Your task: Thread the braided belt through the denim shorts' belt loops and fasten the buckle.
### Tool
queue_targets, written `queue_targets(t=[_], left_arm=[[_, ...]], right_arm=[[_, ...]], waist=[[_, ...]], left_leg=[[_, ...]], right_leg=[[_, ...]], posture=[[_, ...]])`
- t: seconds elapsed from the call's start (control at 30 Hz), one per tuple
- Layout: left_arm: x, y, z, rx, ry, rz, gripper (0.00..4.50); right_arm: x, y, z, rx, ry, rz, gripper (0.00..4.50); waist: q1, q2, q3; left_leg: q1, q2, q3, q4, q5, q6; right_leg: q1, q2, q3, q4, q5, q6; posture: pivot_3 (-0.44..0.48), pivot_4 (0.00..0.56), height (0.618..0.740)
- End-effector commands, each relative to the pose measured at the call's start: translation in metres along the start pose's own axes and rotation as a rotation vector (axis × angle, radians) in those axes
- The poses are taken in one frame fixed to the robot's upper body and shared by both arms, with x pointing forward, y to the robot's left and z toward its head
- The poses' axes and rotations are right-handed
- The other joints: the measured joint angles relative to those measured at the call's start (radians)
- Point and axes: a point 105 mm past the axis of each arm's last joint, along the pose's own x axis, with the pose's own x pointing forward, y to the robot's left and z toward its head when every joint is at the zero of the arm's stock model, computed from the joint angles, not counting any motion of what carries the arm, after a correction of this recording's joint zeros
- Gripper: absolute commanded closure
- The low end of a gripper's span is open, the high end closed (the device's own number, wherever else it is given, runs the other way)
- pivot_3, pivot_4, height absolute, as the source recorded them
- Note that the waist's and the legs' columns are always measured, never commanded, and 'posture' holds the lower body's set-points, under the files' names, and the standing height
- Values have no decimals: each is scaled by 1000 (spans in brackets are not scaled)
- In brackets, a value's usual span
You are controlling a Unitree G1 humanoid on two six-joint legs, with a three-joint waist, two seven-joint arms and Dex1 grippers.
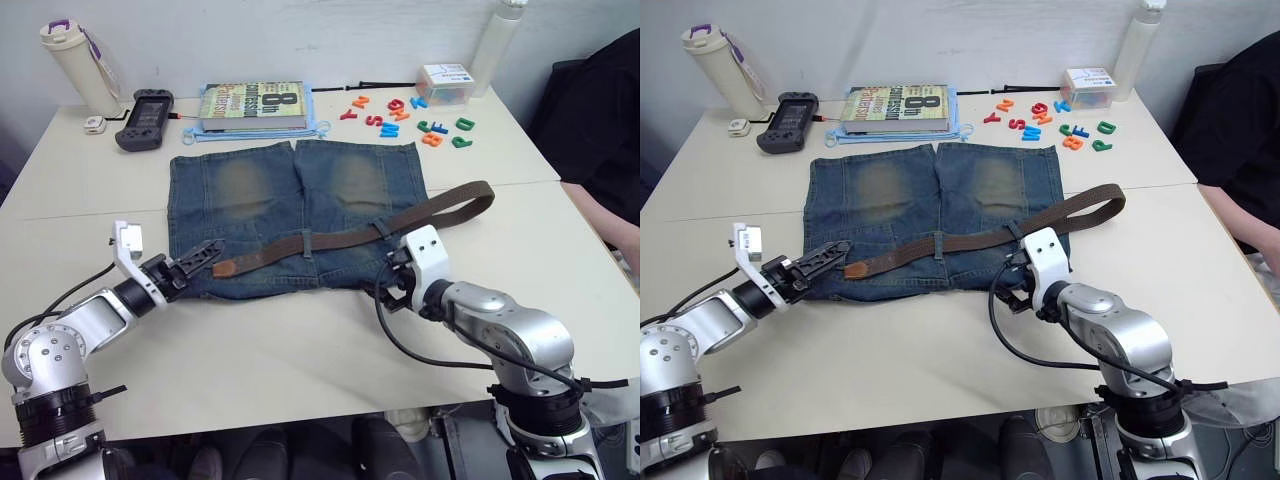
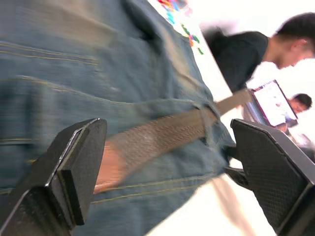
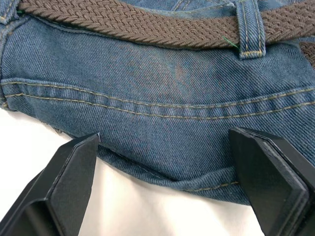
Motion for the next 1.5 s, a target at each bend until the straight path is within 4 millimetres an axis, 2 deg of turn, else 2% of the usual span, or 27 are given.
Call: queue_targets(t=[0.03,0.13,0.27,0.4,0.5,0.6,0.87,1.07,1.17,1.2,1.3,1.5], left_arm=[[-2,3,2,37,3,4,62],[7,1,-23,72,102,-22,62],[15,0,-40,68,158,-39,62],[14,8,-51,59,194,-2,62],[12,3,-52,42,196,-27,62],[12,-4,-49,25,182,-60,767],[15,-11,-39,12,163,-93,4257],[15,-27,-19,-31,85,-156,4257],[13,-36,-11,-69,48,-185,4257],[12,-40,-9,-78,43,-196,4257],[8,-47,-9,-76,51,-205,4257],[4,-32,-24,21,117,-112,4257]], right_arm=[[-6,2,12,-17,-57,-6,0],[-6,3,13,-13,-58,-6,0],[-7,3,13,-12,-59,-9,0],[-8,3,14,-10,-61,-14,0],[-8,2,14,-8,-62,-20,0],[-9,2,13,-7,-61,-22,0],[-7,2,14,-8,-65,-23,0],[-13,1,27,-56,-120,-23,0],[-24,11,47,-100,-215,27,0],[-29,19,56,-52,-268,81,0],[-42,30,77,52,-370,188,0],[-40,36,77,114,-337,247,0]], waist=[[2,0,0],[2,1,0],[3,1,1],[3,2,1],[3,2,1],[2,2,1],[2,2,1],[2,2,1],[0,2,1],[-2,2,1],[-3,2,1],[0,3,2]], left_leg=[[0,0,0,0,0,0],[0,0,0,-1,0,0],[0,0,0,-4,0,0],[0,0,0,-5,0,0],[0,0,1,-5,0,0],[1,0,1,-5,0,0],[0,0,1,-5,0,0],[0,0,1,-5,0,0],[0,0,1,-5,0,0],[0,0,1,-5,0,0],[0,2,1,-5,0,0],[0,0,1,-5,0,-1]], right_leg=[[0,0,0,0,0,0],[0,0,0,-2,0,0],[0,-1,0,-3,0,0],[0,-1,0,-4,0,0],[0,-1,0,-4,0,0],[0,-1,0,-4,0,0],[0,-1,0,-3,0,0],[0,-1,0,-3,0,0],[-1,-1,0,-3,0,0],[-1,-1,0,-3,0,0],[-1,0,0,-3,0,0],[-1,0,1,-2,0,0]], posture=[[0,150,740],[0,150,740],[0,150,740],[0,150,740],[0,150,740],[0,150,740],[0,150,740],[0,150,740],[0,150,740],[0,150,740],[0,150,740],[0,150,740]])
